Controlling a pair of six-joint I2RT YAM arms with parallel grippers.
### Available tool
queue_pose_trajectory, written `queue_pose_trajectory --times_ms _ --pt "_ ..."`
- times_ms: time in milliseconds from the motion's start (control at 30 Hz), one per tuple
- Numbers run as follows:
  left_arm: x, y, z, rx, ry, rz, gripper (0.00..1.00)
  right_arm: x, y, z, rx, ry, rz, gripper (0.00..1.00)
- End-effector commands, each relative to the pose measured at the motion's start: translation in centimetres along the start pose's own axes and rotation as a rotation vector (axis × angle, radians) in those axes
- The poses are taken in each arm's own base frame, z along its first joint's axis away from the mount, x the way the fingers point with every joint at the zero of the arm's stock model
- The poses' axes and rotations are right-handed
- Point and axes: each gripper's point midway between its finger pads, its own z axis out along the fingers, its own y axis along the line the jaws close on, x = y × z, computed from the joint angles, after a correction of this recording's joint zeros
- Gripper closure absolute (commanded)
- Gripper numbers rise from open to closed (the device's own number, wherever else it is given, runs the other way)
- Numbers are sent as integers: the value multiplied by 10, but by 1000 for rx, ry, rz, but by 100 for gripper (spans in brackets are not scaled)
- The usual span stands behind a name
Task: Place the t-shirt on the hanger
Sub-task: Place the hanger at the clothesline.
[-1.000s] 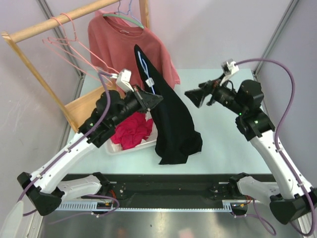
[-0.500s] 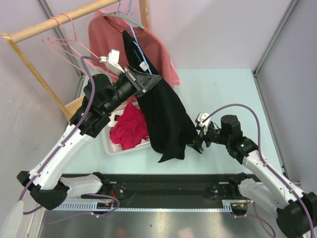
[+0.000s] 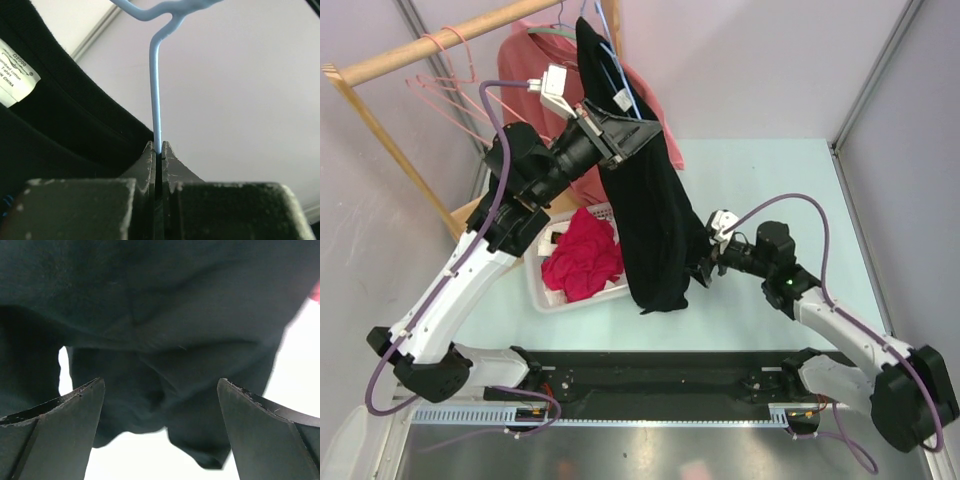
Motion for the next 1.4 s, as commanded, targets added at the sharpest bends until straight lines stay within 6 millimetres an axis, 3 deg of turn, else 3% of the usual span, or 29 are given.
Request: queue_pose_trajectory --times_ms 0,233,300,367,400,467,500,667,800,933,1067,1133,1167,1233,1300,1367 --pt "-44 -68 -8 211 -134 97 100 -29 9 30 -81 -97 -74 0" --pt "-69 -80 -9 203 -221 149 100 -58 54 66 -189 -158 -17 0" --pt "-75 -80 -9 191 -245 148 100 -63 52 77 -175 -158 8 3" --pt "-74 -66 -8 136 -237 135 100 -67 41 83 -124 -153 41 36" --pt "-74 -57 -6 106 -245 124 100 -69 37 85 -114 -148 55 65" --pt "-77 -47 -6 75 -261 113 100 -73 22 85 -73 -147 87 96" --pt "-75 -39 -4 59 -256 102 100 -80 17 85 -58 -143 124 100" --pt "-75 -5 9 -5 -241 49 100 -105 -5 77 -4 -179 180 100" --pt "-79 23 15 -69 -261 36 100 -130 -2 74 -42 -211 213 100" --pt "-100 54 24 -122 -300 26 100 -137 -1 74 -55 -222 204 100" --pt "-124 71 33 -138 -339 43 99 -134 -3 73 -46 -207 208 99" --pt "-134 91 41 -160 -349 41 100 -132 -5 72 -35 -193 215 82" --pt "-142 89 42 -150 -359 36 100 -130 -7 71 -29 -181 220 64" --pt "-150 109 51 -174 -363 35 100 -129 -12 68 -12 -175 227 48" --pt "-164 100 55 -134 -394 48 99 -129 -16 63 6 -168 234 34" --pt "-175 106 59 -127 -416 41 100 -127 -21 59 23 -160 233 22"
